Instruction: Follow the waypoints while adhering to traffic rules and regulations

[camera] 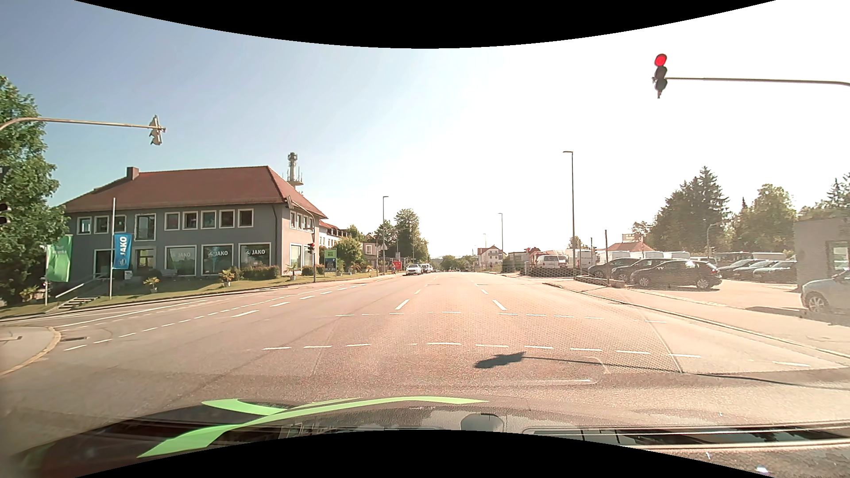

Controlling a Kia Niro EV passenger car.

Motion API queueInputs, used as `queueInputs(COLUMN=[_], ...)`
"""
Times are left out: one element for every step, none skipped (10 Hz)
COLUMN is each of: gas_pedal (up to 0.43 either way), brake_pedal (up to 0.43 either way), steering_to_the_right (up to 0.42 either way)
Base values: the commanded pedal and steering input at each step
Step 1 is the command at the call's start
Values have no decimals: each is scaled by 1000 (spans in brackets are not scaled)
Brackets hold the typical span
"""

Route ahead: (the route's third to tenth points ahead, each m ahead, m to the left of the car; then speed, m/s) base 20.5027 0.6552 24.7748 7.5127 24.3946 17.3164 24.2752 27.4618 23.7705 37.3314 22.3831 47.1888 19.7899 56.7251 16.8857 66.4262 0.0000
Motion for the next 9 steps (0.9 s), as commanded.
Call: queueInputs(gas_pedal=[0,0,0,0,0,0,0,0,0], brake_pedal=[280,280,274,280,274,274,280,274,280], steering_to_the_right=[-5,-5,-5,-5,-5,-5,-5,-5,-5])
